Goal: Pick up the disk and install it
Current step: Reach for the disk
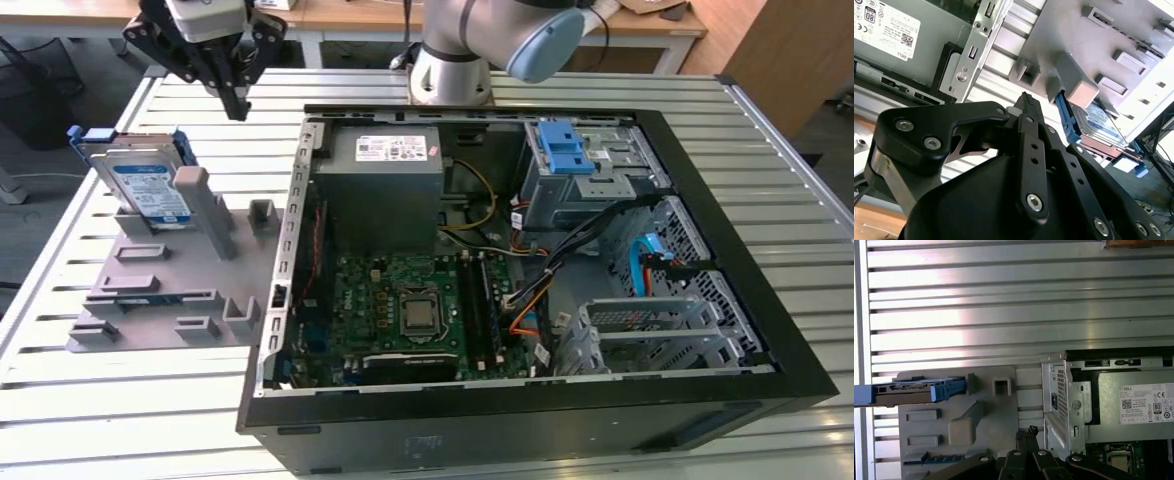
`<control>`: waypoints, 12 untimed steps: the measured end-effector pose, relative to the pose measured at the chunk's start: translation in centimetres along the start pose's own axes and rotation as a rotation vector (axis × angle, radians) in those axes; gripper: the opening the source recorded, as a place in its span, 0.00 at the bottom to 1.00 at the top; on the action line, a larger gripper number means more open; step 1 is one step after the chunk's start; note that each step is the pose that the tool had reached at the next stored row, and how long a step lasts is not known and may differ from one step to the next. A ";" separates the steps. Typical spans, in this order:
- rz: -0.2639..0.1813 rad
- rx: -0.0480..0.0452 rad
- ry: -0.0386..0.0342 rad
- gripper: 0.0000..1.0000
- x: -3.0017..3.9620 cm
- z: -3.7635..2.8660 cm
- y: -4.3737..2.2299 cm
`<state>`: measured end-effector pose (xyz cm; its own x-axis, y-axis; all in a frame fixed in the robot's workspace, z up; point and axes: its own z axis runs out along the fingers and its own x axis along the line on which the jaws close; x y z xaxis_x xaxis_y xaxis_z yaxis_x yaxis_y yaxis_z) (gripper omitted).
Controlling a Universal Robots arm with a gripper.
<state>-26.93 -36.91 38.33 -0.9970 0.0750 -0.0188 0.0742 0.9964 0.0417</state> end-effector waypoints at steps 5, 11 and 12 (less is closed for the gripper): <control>0.000 0.0000 0.0000 0.11 0.70 0.02 -0.01; 0.000 0.0000 0.0000 0.11 1.52 0.06 0.05; 0.000 0.0000 0.0000 0.11 1.62 0.07 0.06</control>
<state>-28.54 -36.73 38.23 -0.9970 0.0750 -0.0188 0.0742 0.9964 0.0417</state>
